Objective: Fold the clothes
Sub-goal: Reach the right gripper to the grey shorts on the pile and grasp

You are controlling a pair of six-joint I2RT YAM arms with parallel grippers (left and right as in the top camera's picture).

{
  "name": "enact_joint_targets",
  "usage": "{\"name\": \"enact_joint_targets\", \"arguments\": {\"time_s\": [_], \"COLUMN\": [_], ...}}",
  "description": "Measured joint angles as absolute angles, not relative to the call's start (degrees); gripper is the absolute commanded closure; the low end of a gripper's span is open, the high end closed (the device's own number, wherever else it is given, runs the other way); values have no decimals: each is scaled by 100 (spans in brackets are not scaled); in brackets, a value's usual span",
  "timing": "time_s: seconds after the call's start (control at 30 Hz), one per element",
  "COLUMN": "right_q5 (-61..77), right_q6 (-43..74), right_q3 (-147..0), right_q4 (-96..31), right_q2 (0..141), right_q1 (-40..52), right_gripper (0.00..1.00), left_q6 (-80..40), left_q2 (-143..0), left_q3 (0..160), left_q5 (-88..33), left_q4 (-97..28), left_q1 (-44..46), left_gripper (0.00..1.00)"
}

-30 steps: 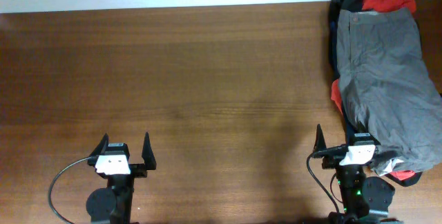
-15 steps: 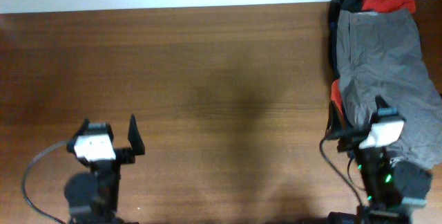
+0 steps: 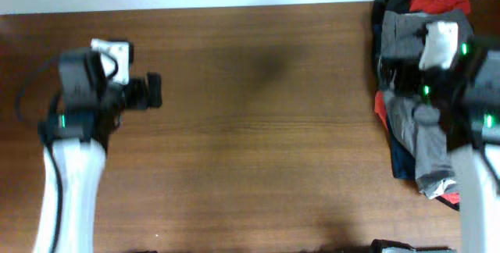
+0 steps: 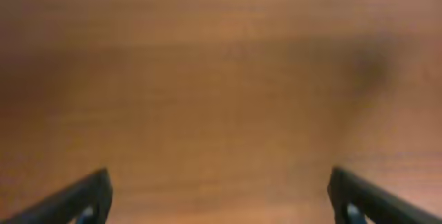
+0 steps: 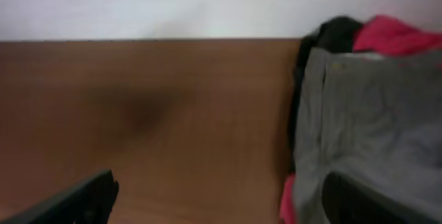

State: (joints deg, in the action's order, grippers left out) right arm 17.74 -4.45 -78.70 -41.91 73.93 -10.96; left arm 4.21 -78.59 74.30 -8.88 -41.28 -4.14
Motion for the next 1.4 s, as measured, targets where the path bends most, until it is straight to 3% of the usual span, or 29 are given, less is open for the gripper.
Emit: {"name": "enact_joint_targets", "arguments": {"time_s": [0.1, 0.23, 0.57, 0.7, 0.87, 0.97, 1.0, 1.1, 1.3, 1.4], "right_q5": [2045, 2180, 1144, 913, 797, 768, 762, 727, 666, 679], "right_q6": [-447, -449, -443, -281, -167, -163, -143, -161, -150, -148], "right_q3": [-8875, -9362, -9441, -9441, -9441, -9441, -9441, -9441, -9485, -9948], "right_q4": [-4637, -4051, -2738, -2536, -2405, -2338, -2324, -2309, -2392, -3103], "right_q2": [8364, 9105, 11017, 11758, 12298, 12350, 12350, 12350, 12350, 12348], "right_q1": [-1096, -1096, -1260, -1584, -1874, -1876, -1872, -1872, -1876, -1876], "right_gripper": [1, 1, 0, 6, 21, 38, 49, 96, 96, 96], "left_q6": [578, 648, 668, 668, 668, 666, 668, 666, 663, 558], "left_q2": [-9253, -10503, -12160, -12173, -12173, -12173, -12173, -12173, -12173, -12173], "left_q3": [9021, 10267, 10455, 10460, 10460, 10460, 10460, 10460, 10471, 10857], "left_q5": [-1240, -1629, -1914, -1933, -1935, -1935, -1935, -1938, -1938, -1946], "left_q4": [-5234, -5682, -5808, -5765, -5712, -5655, -5655, -5653, -5640, -5833], "left_q1": [-408, -408, -408, -408, -408, -397, -397, -390, -386, -416], "left_gripper": [1, 1, 1, 1, 1, 1, 1, 1, 1, 1]}}
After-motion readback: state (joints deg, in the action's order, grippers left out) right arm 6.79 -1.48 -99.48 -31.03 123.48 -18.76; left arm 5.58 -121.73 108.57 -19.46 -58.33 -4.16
